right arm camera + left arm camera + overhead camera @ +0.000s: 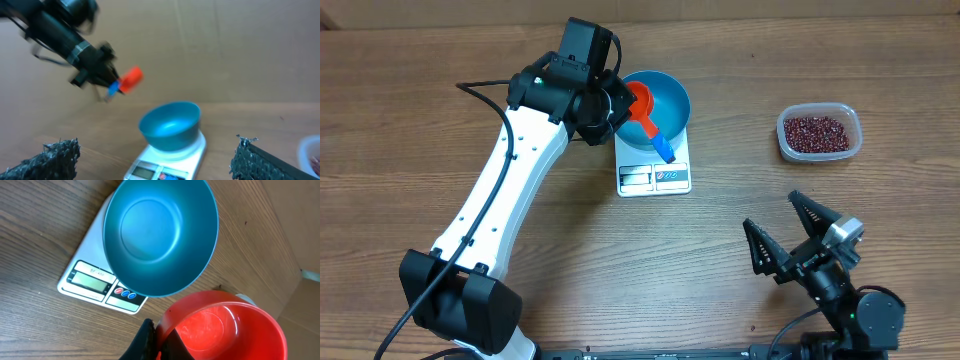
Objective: Scoop item into bowl and weigh 150g on scale
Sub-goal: 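Lift the red scoop with the left gripper and carry it over the scale, then reach the right gripper to the scoop handle and grasp it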
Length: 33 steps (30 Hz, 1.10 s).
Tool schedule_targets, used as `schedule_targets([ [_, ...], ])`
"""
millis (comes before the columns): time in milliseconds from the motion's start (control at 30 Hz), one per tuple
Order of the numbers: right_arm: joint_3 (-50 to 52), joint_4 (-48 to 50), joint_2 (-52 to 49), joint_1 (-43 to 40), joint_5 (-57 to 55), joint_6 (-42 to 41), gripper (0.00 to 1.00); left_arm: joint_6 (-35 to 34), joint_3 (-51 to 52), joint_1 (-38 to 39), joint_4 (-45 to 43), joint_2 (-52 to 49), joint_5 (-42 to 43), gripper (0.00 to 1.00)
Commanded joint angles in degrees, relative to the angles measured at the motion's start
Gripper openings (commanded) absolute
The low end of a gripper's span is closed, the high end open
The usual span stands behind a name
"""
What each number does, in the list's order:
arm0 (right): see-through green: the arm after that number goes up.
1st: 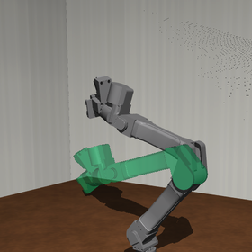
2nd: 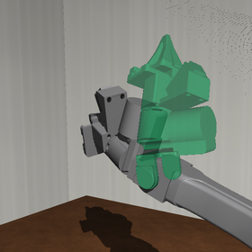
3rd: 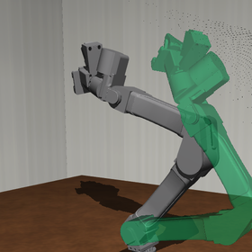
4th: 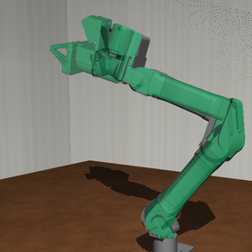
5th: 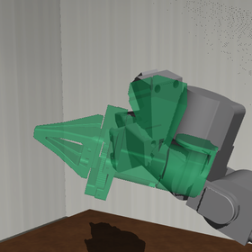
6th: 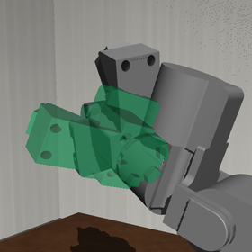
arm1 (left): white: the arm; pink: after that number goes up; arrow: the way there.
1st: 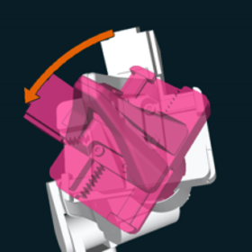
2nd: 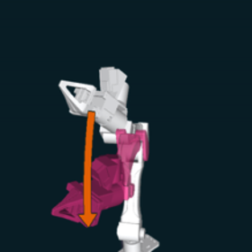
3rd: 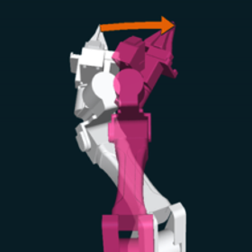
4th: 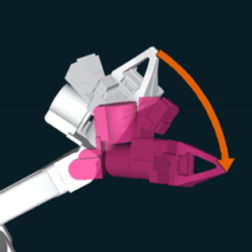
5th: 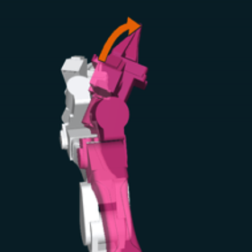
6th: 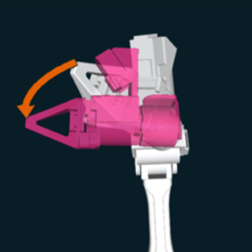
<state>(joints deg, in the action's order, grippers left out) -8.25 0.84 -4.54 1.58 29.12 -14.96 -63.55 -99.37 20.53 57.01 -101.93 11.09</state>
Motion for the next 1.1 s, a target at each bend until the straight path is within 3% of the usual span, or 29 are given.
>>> schedule_targets([
  [0,-7.0,-1.2,-5.6,0.3,4.7,-1.6,1.00,-1.2,-0.1,0.2,-0.3,-0.3,1.5,0.04],
  [200,-22.6,-10.0,-23.8,0.3,13.6,-1.5,1.00,-1.8,-0.1,0.2,-0.3,-0.3,3.1,0.04],
  [400,-42.1,-30.7,-45.1,0.3,17.5,-1.5,1.00,-3.0,-0.1,0.9,-0.7,-0.3,3.1,0.04],
  [500,-48.4,-36.1,-53.2,0.3,20.1,-1.6,1.00,-3.4,-0.1,1.0,-0.7,-0.3,2.4,0.04],
  [633,-50.0,-35.8,-61.1,0.3,23.1,-1.8,1.00,-5.6,-0.1,1.0,-0.7,-0.4,2.0,0.04],
  [733,-50.0,-33.6,-66.2,0.3,24.0,-7.9,1.00,-8.3,-0.1,1.2,-0.7,-0.5,2.0,0.04],
  [833,-50.0,-31.8,-69.7,0.5,26.6,-8.6,0.99,-11.3,-0.1,1.6,-0.5,-0.8,1.8,0.04],
  [967,-50.0,-27.7,-71.6,2.5,26.8,-9.0,0.83,-15.8,-0.1,2.4,-0.2,-1.2,1.8,0.04],
  [1067,-50.0,-24.9,-71.6,4.7,22.9,-12.8,0.78,-19.8,-0.1,3.1,-0.1,-1.8,1.8,0.04],
])
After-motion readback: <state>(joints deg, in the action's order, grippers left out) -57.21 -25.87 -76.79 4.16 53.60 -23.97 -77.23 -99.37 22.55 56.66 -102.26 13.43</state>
